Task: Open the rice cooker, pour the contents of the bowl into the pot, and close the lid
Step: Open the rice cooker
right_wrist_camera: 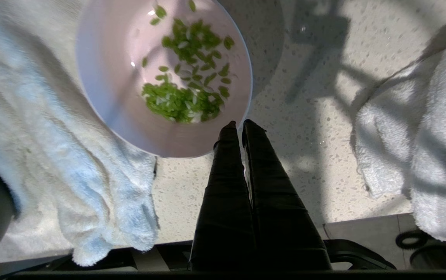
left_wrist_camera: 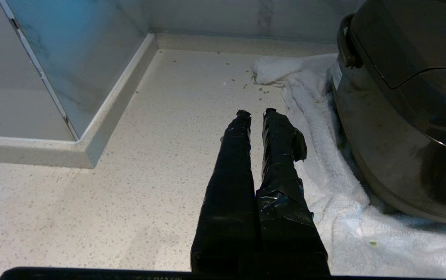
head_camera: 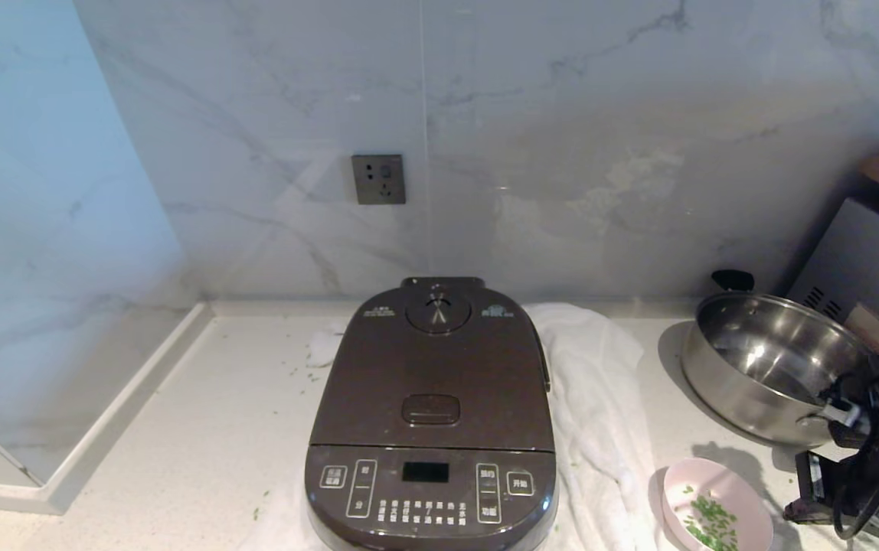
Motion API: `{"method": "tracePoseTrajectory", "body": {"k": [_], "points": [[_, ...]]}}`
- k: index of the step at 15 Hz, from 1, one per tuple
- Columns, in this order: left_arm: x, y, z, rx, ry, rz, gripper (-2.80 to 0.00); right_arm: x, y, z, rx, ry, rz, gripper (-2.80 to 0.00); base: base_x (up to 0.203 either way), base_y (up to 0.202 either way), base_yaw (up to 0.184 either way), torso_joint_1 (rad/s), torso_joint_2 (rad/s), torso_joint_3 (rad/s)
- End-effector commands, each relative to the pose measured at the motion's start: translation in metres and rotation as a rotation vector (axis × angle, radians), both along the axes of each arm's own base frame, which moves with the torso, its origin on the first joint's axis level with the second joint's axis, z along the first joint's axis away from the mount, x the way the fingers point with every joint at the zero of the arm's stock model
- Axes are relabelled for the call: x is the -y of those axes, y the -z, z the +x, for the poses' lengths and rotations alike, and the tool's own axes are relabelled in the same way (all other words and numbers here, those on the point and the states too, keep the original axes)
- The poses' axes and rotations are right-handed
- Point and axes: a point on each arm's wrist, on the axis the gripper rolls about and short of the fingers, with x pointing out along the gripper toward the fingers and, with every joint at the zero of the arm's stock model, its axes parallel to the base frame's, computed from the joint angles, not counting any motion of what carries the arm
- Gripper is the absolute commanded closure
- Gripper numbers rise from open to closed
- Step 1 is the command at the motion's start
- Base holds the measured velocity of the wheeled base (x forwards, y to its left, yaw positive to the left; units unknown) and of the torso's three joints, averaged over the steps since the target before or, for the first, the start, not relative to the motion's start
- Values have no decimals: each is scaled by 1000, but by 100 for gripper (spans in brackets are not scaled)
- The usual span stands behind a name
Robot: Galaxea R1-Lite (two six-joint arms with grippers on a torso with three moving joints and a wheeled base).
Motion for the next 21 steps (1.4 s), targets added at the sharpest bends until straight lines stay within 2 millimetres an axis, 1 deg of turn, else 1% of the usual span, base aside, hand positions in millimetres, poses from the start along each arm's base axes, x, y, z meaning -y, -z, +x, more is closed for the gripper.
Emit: {"method": "tracePoseTrajectory", "body": {"k": [1,2,6,8,9,11,12,13,14,16,18,19,21], "points": [[0,0,0,-1,1,-1,0,-11,-42,9,117,-29,-22,0,0,0,0,0,0,0],[0,1,0,-3,0,-1,0,-19,-61,15,137,-43,-17,0,0,0,0,0,0,0],[0,1,0,-2,0,-1,0,-61,-140,43,309,-126,10,0,0,0,0,0,0,0],[0,1,0,-3,1,-1,0,-92,-173,49,412,-232,58,0,0,0,0,0,0,0],[0,1,0,-2,1,-1,0,-111,-184,51,447,-303,95,0,0,0,0,0,0,0],[0,1,0,-3,-1,-1,0,-147,-199,51,492,-447,174,0,0,0,0,0,0,0],[0,1,0,-2,0,-1,0,-167,-203,52,498,-520,213,0,0,0,0,0,0,0],[0,1,0,-2,0,-1,0,-186,-202,54,489,-579,240,0,0,0,0,0,0,0],[0,1,0,-2,1,-1,0,-205,-197,58,470,-625,258,0,0,0,0,0,0,0],[0,1,0,-2,0,-1,0,-236,-184,67,424,-675,279,0,0,0,0,0,0,0],[0,1,0,-4,-1,-1,0,-260,-168,74,381,-713,282,0,0,0,0,0,0,0],[0,0,0,-2,-1,-1,0,-269,-159,79,359,-724,279,0,0,0,0,0,0,0],[0,1,0,-4,-1,-1,0,-284,-154,88,359,-741,289,0,0,0,0,0,0,0]]}}
